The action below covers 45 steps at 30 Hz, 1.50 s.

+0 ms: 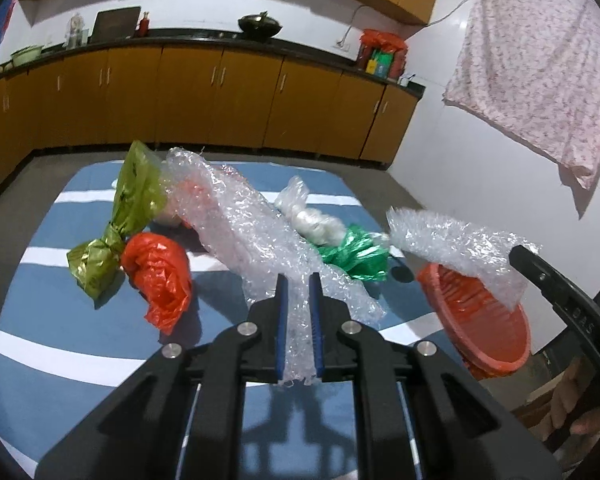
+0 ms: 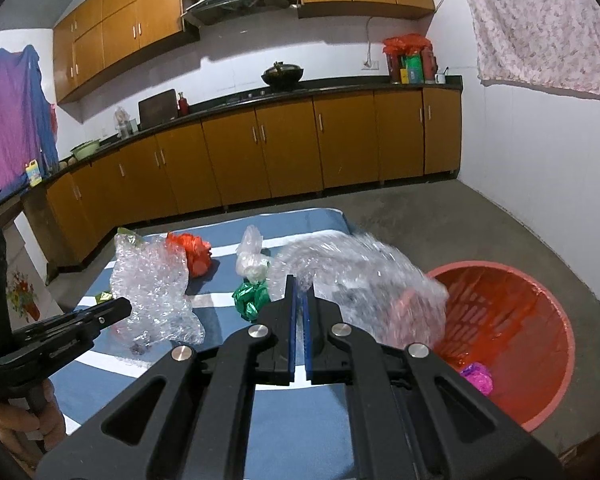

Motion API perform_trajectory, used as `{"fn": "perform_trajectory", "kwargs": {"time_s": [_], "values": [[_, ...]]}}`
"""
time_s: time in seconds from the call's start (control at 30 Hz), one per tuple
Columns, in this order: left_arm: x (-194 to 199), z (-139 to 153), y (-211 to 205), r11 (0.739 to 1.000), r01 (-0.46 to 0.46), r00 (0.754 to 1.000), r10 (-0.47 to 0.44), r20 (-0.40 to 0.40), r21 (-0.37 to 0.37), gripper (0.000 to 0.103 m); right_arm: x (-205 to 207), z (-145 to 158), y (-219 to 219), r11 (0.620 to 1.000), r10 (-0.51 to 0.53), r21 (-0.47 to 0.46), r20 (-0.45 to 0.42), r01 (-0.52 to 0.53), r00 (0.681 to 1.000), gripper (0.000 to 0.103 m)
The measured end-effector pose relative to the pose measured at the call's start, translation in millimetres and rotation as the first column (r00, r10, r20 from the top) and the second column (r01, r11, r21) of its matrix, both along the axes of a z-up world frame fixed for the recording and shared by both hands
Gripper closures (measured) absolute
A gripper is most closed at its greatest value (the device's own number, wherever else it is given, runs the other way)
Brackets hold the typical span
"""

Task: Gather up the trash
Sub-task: 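Carry both bubble wrap pieces toward the orange basket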

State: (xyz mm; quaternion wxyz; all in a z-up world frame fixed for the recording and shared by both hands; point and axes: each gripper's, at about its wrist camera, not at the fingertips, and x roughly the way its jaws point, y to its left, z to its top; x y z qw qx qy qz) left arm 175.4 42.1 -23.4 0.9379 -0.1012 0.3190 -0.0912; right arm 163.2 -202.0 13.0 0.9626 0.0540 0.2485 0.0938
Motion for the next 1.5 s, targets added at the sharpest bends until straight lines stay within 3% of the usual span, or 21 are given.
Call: {"fn": "perform_trajectory", "kwargs": {"time_s": [0.53,0.97,1.5], "values": [[-10,31,-67,0.986,0.169,0.983,-0.169,0.078,0.011,0.092,-15,24,-63,0.99,-0.136,-0.015,0.07,0.137,0.988,0.1],[0,31,-152,0.946,0.323,0.942,-0.324,0.082,0.034,0.092,-13,21,-115,0.969,-0.246,-0.009,0.064,0.247,0.967,0.1],[22,10,-217,0.886,0.461,0.885,-0.463,0.053,0.046,0.092,-7,14,-150,0.955,-0.297,0.034,0.05,0.296,0.953,0.1]]}}
